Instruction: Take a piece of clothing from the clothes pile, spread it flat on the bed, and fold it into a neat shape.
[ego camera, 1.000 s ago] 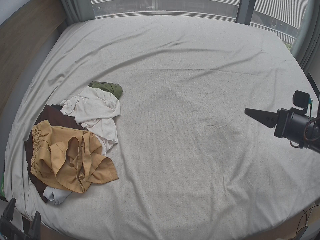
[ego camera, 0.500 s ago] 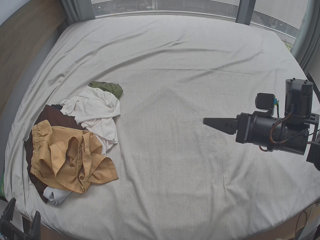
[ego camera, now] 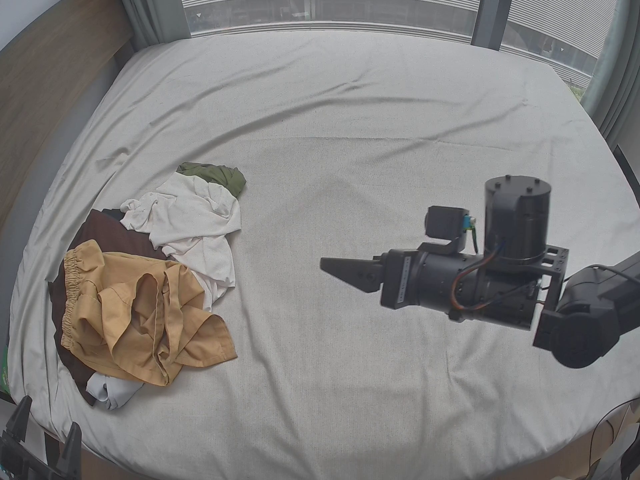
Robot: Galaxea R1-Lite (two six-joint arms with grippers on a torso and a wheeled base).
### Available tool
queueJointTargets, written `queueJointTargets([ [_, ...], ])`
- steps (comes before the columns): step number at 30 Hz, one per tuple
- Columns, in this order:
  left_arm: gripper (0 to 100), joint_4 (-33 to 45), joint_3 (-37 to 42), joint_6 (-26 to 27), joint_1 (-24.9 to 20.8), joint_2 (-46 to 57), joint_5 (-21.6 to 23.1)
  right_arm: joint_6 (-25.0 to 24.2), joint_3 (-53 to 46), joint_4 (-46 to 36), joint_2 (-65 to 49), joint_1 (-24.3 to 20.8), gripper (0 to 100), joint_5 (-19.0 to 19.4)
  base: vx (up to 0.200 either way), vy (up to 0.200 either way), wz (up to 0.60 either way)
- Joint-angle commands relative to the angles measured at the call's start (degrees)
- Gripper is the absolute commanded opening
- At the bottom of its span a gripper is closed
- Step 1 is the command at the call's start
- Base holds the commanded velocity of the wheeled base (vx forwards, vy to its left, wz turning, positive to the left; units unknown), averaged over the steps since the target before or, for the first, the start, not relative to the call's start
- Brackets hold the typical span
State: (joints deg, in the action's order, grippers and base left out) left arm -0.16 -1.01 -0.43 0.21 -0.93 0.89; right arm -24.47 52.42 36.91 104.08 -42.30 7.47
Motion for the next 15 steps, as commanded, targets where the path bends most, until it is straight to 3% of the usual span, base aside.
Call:
queueJointTargets([
  [1,100,0.0,1.0,0.0,0.0,0.9,0.0,-0.5,2.4,0.2,5.2,-1.6,100,0.0,0.000,0.000,0.00],
  [15,100,0.0,1.0,-0.1,0.1,0.9,0.0,-0.7,8.6,1.2,13.8,-5.6,100,-0.1,0.000,0.000,0.00],
])
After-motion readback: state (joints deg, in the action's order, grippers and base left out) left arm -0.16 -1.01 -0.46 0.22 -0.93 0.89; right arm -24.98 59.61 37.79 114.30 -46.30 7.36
